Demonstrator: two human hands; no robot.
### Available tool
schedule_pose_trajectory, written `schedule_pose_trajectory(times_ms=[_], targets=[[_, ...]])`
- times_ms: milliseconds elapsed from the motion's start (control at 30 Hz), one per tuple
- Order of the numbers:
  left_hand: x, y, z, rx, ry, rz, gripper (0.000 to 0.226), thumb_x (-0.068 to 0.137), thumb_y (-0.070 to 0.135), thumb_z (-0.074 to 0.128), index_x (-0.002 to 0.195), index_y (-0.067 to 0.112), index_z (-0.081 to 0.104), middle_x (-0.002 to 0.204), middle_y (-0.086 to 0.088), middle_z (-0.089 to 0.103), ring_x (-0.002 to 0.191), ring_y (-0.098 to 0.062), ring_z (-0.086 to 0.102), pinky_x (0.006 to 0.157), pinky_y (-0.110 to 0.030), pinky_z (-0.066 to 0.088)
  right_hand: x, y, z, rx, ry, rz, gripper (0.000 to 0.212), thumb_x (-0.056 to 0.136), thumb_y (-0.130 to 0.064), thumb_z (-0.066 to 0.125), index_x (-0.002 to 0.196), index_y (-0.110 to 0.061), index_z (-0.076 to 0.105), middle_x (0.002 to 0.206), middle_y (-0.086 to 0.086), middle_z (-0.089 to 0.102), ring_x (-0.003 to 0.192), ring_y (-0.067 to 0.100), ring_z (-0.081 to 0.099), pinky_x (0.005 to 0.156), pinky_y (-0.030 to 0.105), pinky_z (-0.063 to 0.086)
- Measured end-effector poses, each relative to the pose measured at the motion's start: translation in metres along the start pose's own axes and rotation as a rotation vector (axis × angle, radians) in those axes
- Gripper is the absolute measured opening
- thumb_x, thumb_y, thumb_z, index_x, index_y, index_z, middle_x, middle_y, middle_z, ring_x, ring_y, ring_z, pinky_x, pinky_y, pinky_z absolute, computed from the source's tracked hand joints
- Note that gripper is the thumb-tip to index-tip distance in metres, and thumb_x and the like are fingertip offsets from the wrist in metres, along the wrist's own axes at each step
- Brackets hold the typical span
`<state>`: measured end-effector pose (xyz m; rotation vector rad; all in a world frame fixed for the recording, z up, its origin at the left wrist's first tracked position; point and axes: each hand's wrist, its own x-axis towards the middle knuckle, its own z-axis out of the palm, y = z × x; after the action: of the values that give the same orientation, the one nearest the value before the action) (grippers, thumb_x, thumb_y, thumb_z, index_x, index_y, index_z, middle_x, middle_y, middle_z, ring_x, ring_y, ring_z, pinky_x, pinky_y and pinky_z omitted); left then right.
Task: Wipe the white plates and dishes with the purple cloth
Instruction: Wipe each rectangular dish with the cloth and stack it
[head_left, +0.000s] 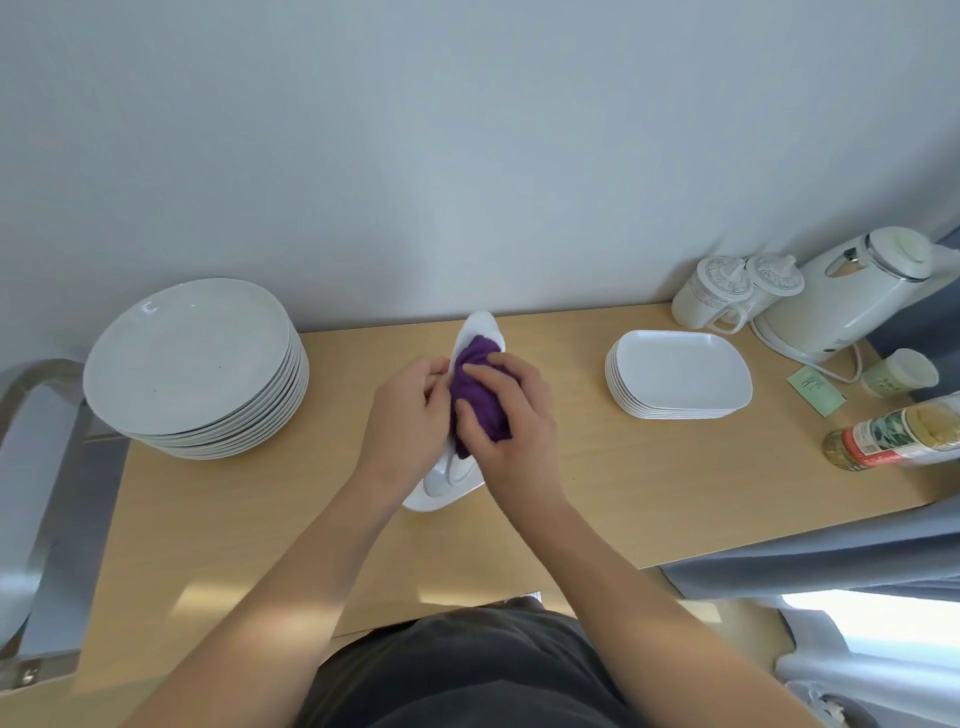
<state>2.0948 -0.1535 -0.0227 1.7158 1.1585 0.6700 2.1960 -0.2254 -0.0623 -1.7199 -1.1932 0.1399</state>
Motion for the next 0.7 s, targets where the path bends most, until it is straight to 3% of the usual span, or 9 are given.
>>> schedule_pose_trajectory(times_ms=[100, 233, 367, 500, 600, 700], targets=[[-0.005, -0.006, 0.004, 0.107, -0.007, 0.093, 0.017, 0.099, 0.01, 0.048, 0.096, 0.01, 0.065, 0.079, -0.001, 0.07, 0.074, -0.019, 0.063, 0.068, -0.035, 0.048, 0.022, -0.004, 0.001, -0.053, 0.078, 0.082, 0.036, 0.088, -0.034, 0.062, 0.119, -0.018, 0.07, 0.131, 0.0, 0.058, 0.115, 0.025, 0.052, 0.102, 0.012, 0.031], [-0.013, -0.013, 0.007, 0.123, -0.001, 0.093, 0.017, 0.097, 0.006, 0.048, 0.085, 0.007, 0.06, 0.067, -0.003, 0.057, 0.063, -0.018, 0.048, 0.062, -0.037, 0.041, 0.05, 0.002, 0.001, -0.089, 0.048, 0.144, 0.036, 0.089, -0.036, 0.059, 0.121, -0.022, 0.068, 0.128, -0.005, 0.059, 0.113, 0.027, 0.052, 0.099, 0.028, 0.042], [-0.009, -0.014, 0.0, 0.083, 0.038, 0.054, 0.017, 0.097, 0.007, 0.049, 0.095, 0.004, 0.065, 0.081, -0.009, 0.068, 0.078, -0.026, 0.061, 0.072, -0.042, 0.049, 0.032, 0.011, 0.007, -0.195, 0.07, -0.076, 0.031, 0.085, -0.031, 0.064, 0.111, -0.016, 0.073, 0.118, 0.001, 0.065, 0.097, 0.029, 0.057, 0.091, 0.028, 0.046], [-0.006, -0.015, -0.007, 0.073, 0.024, 0.035, 0.022, 0.097, 0.007, 0.047, 0.097, 0.012, 0.069, 0.085, 0.0, 0.071, 0.081, -0.018, 0.065, 0.073, -0.038, 0.05, 0.004, 0.019, 0.018, -0.268, 0.105, -0.271, 0.027, 0.084, -0.023, 0.072, 0.11, -0.017, 0.073, 0.115, 0.008, 0.066, 0.093, 0.032, 0.057, 0.09, 0.025, 0.045], [-0.008, -0.017, -0.008, 0.12, 0.024, 0.077, 0.017, 0.097, 0.008, 0.049, 0.091, 0.007, 0.064, 0.078, -0.006, 0.067, 0.075, -0.024, 0.06, 0.071, -0.045, 0.049, 0.014, 0.014, 0.019, -0.198, 0.143, -0.117, 0.029, 0.089, -0.03, 0.063, 0.113, -0.016, 0.072, 0.119, 0.005, 0.064, 0.1, 0.026, 0.056, 0.095, 0.021, 0.041], [-0.011, -0.016, -0.009, 0.116, 0.021, 0.103, 0.017, 0.097, 0.009, 0.049, 0.088, 0.009, 0.063, 0.075, -0.005, 0.064, 0.072, -0.024, 0.056, 0.069, -0.045, 0.047, 0.037, 0.009, 0.008, -0.041, 0.066, 0.262, 0.027, 0.095, -0.032, 0.054, 0.117, -0.023, 0.066, 0.122, -0.006, 0.06, 0.106, 0.013, 0.056, 0.097, 0.027, 0.044]])
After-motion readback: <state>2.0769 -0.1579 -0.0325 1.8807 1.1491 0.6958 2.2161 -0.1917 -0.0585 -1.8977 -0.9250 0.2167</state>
